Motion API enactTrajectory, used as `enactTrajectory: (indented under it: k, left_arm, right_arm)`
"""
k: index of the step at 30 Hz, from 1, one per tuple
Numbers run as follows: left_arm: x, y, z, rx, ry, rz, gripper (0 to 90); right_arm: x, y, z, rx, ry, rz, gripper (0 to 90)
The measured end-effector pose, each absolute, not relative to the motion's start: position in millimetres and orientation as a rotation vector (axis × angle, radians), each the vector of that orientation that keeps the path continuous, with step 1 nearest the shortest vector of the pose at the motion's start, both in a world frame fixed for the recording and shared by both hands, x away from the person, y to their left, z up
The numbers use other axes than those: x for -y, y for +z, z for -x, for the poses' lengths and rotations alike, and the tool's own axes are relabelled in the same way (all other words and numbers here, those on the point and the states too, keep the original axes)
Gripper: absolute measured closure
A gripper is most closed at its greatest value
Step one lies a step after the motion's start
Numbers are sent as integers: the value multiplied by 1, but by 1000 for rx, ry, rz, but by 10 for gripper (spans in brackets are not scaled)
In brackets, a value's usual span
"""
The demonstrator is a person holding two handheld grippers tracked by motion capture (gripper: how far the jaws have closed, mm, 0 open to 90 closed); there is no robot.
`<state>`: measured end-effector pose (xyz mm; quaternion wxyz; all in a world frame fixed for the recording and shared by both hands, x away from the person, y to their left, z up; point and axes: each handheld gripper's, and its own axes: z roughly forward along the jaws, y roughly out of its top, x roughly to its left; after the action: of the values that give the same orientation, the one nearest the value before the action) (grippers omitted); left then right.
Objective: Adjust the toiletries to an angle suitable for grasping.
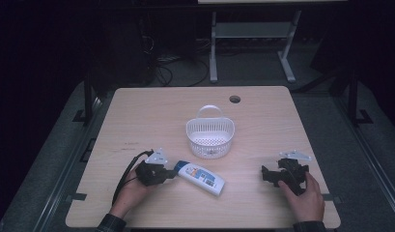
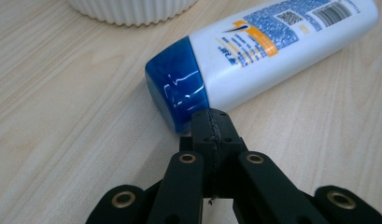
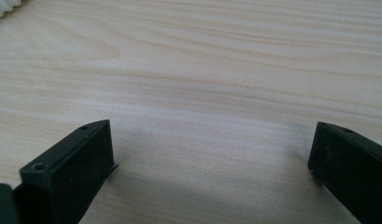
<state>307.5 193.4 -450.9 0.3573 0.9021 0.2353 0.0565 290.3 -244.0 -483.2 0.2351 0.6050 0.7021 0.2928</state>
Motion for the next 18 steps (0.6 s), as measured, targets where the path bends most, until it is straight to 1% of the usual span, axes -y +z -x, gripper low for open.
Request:
enactTrajectory:
  k: [10,18]
  left_arm:
    - [-190,-443,-302,-575,102,-2301,899]
    - [-167,-431,-299,-517,74,-2286,899]
  right_arm:
    - [244,-483,-290,-1926,803,-1660,0]
    - [244,-483,-290,-1927,803,-1660,0]
